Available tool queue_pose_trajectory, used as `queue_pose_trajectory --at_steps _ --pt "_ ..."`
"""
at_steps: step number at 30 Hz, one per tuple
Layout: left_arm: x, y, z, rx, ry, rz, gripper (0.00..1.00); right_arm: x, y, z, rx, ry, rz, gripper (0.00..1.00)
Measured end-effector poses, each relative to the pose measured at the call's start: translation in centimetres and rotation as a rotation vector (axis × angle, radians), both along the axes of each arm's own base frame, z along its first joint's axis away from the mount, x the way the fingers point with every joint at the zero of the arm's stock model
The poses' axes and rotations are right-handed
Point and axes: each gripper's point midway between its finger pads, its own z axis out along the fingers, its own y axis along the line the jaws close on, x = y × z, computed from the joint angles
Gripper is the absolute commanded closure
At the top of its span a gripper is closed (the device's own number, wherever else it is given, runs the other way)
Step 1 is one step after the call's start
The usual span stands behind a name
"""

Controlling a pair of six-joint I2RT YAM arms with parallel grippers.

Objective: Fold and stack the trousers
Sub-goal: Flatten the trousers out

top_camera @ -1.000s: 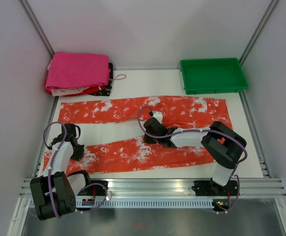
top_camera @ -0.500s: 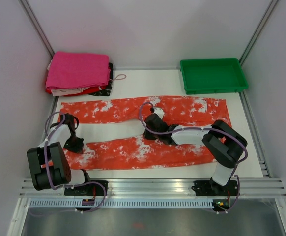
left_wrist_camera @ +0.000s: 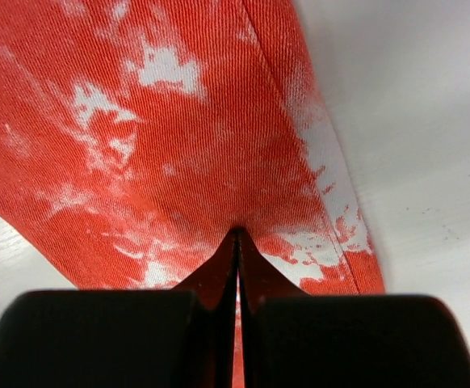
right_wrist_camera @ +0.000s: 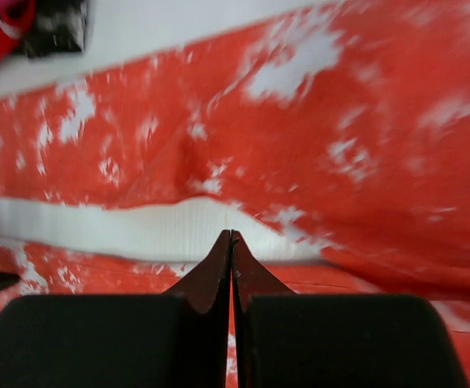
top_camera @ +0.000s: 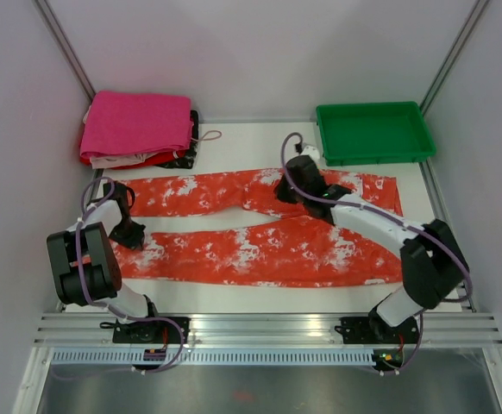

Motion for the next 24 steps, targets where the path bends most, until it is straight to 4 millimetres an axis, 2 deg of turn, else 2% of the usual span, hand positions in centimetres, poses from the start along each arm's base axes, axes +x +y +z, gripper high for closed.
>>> queue_pose_trajectory --at_steps 2,3,5,7,10,12,13,14,15,17,19,22,24 --pt "0.5 0.0 0.2 -0.001 -0.022 -0.009 0.98 1.3 -4.4 3.0 0.021 -0.052 -0.095 0.98" --pt "0.9 0.0 0.2 -0.002 -0.039 -0.013 0.98 1.5 -6.4 3.8 0.024 -0.069 -0.139 0.97" --pt "2.4 0.0 0.4 -0.009 -0.096 -0.024 0.98 1.4 -11.8 5.2 0.021 -0.104 -0.262 0.92" --pt "4.4 -0.2 0.7 -0.026 -0.172 -0.047 0.98 0.4 -16.5 5.3 0.001 -0.121 -0.375 0.85" --pt "7.3 -1.4 2.4 -0.076 -0.319 -0.100 0.95 -1.7 -21.0 3.4 -0.047 -0.097 -0.476 0.81" --pt "8.3 -3.2 5.2 -0.094 -0.451 -0.170 0.69 -2.2 -23.3 1.6 -0.067 -0.048 -0.526 0.82" --pt "8.4 -4.5 7.2 -0.095 -0.528 -0.220 0.46 -2.3 -24.7 0.4 -0.070 -0.010 -0.554 0.84" --pt "8.4 -5.8 9.6 -0.090 -0.609 -0.273 0.39 -2.3 -25.3 -0.7 -0.069 0.028 -0.562 0.87" --pt "8.5 -7.4 12.3 -0.082 -0.697 -0.340 0.34 -2.1 -27.4 -2.0 -0.070 0.069 -0.616 0.89" --pt "8.1 -10.2 17.4 -0.075 -0.862 -0.462 0.31 -2.1 -29.5 -4.6 -0.084 0.155 -0.661 0.92" --pt "7.4 -11.5 20.6 -0.062 -0.957 -0.537 0.30 -2.2 -30.2 -6.8 -0.104 0.225 -0.670 0.97" --pt "6.5 -11.5 22.4 -0.023 -1.007 -0.581 0.30 -1.3 -30.2 -8.2 -0.124 0.264 -0.656 1.00" --pt "5.8 -11.4 22.1 -0.011 -0.987 -0.600 0.30 -0.2 -30.4 -8.6 -0.139 0.266 -0.652 1.00"
